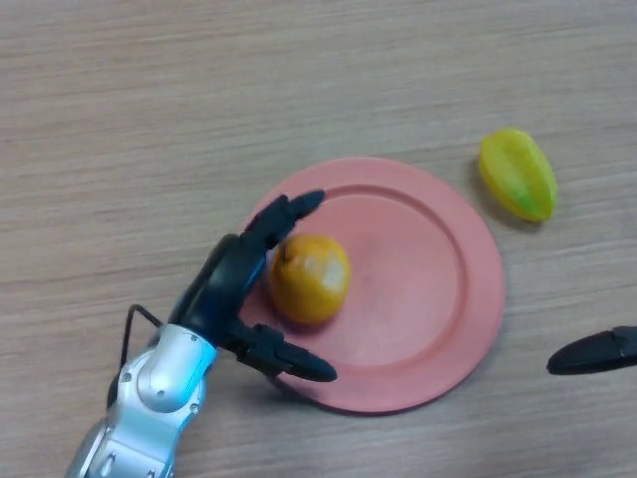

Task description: Pick up the yellow pear and place it on the plate

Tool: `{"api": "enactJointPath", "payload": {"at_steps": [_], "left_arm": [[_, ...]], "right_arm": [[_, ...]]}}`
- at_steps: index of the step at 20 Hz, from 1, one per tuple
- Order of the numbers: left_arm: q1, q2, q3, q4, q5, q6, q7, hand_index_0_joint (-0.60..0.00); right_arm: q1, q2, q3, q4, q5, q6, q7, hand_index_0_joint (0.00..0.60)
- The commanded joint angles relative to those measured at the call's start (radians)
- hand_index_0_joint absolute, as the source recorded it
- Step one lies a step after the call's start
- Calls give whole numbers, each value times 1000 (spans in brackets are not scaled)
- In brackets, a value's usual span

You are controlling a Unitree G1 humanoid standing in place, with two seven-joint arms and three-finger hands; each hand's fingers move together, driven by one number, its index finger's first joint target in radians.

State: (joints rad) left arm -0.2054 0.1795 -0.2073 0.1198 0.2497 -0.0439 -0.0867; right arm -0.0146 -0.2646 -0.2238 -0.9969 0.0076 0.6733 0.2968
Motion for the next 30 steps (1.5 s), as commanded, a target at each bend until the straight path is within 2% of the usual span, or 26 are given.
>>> {"api": "enactJointPath", "payload": {"at_steps": [1, 2, 6, 7, 8, 9, 12, 13, 16, 17, 20, 26, 30], "left_arm": [[20, 10, 116, -247, -79, 27, -59, 0], [29, 15, 137, -288, -83, 51, -67, 0], [107, 77, 266, -454, -84, 105, -85, 0], [134, 95, 330, -544, -172, 143, -121, 0], [139, 102, 359, -568, -208, 152, -130, 0], [150, 127, 411, -598, -244, 164, -156, 0], [173, 146, 510, -654, -340, 210, -204, 0], [173, 151, 563, -706, -454, 294, -218, 0], [164, 173, 639, -758, -630, 384, -200, 0], [163, 191, 657, -762, -654, 397, -193, 0], [157, 208, 649, -739, -574, 364, -189, 0], [133, 201, 608, -731, -486, 289, -170, 0], [116, 205, 565, -715, -385, 251, -201, 0]], "right_arm": [[-42, -31, -15, -34, 3, -99, -49, 0], [-45, -30, -6, -24, 0, -112, -53, 0], [-56, -25, 45, 14, -1, -111, -59, 0], [-62, -25, 52, 37, -10, -134, -64, 0], [-69, -27, 52, 41, -12, -131, -63, 0], [-76, -30, 52, 53, -11, -136, -56, 0], [-88, -34, 45, 74, 0, -149, -56, 0], [-83, -37, 43, 80, -3, -157, -55, 0], [-63, -25, 43, 85, 15, -173, -54, 0], [-54, -17, 39, 83, 43, -166, -54, 0], [-64, -19, 56, 95, 81, -157, -68, 0], [-55, -24, 56, 89, 127, -115, -47, 0], [-60, -20, 57, 78, 139, -107, -61, 0]]}}
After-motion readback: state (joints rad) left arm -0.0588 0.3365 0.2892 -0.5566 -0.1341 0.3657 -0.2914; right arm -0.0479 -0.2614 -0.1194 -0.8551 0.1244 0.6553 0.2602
